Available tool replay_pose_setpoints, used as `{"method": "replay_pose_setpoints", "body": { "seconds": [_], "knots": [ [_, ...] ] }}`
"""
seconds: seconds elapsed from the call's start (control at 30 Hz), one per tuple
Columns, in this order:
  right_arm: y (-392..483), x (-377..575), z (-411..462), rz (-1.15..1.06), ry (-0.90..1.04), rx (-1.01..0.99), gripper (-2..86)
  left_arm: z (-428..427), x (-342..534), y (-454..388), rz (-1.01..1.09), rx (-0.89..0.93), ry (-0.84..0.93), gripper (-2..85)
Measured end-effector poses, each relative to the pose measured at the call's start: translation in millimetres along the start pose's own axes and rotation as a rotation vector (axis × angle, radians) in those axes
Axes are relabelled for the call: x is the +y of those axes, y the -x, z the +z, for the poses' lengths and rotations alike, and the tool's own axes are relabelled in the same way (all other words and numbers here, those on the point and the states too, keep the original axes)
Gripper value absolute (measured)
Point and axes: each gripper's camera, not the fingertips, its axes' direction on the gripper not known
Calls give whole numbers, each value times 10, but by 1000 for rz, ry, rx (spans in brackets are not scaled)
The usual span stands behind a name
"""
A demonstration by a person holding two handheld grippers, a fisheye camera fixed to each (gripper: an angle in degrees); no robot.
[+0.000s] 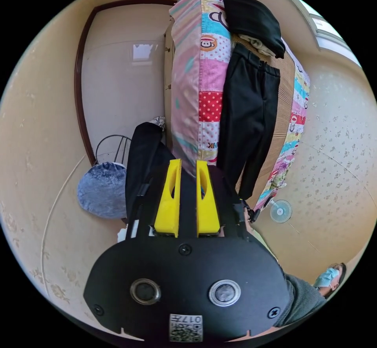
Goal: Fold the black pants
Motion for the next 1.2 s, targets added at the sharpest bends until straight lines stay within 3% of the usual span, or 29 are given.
{"method": "replay_pose_setpoints", "body": {
  "seconds": [0.1, 0.33, 0.47, 0.57, 0.77, 0.93, 1.03, 1.2],
  "knots": [
    [-369, 59, -131, 98, 1, -45, 4, 33, -60, -94, 33, -2, 23, 70],
    [-976, 1098, -393, 204, -206, -545, 9, 252, -632, -628, 170, -57, 144, 96],
    [-1035, 2002, 127, 264, -135, -832, 22, 389, -1114, -1079, 244, -30, 171, 110],
    [-936, 2655, 547, 379, -50, -931, 37, 469, -1458, -1372, 267, -30, 170, 116],
    [-822, 3425, 1053, 707, -58, -1083, 91, 585, -1964, -1722, 218, -101, 87, 143],
    [-733, 3469, 1248, 964, -130, -1157, 123, 635, -2029, -1754, 103, -113, -26, 150],
    [-653, 3310, 1292, 1070, -211, -1202, 119, 754, -2029, -1698, 91, -84, 23, 131],
    [-458, 2898, 1302, 1115, -108, -1100, 87, 713, -2000, -1654, 185, -130, 144, 63]
  ]
}}
